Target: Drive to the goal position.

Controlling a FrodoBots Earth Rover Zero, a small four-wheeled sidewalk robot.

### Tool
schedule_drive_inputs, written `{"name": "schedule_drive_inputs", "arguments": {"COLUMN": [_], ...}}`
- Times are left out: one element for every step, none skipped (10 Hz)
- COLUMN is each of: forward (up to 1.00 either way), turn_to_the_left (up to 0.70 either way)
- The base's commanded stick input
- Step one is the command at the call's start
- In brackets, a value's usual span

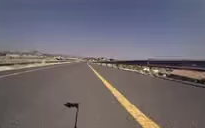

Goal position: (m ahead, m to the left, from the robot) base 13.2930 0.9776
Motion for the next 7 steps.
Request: {"name": "schedule_drive_inputs", "arguments": {"forward": [0.7, 0.7, 0.7, 0.7, 0.7, 0.7, 0.7], "turn_to_the_left": [0.04, 0.0, 0.0, 0.0, 0.0, 0.0, 0.0]}}
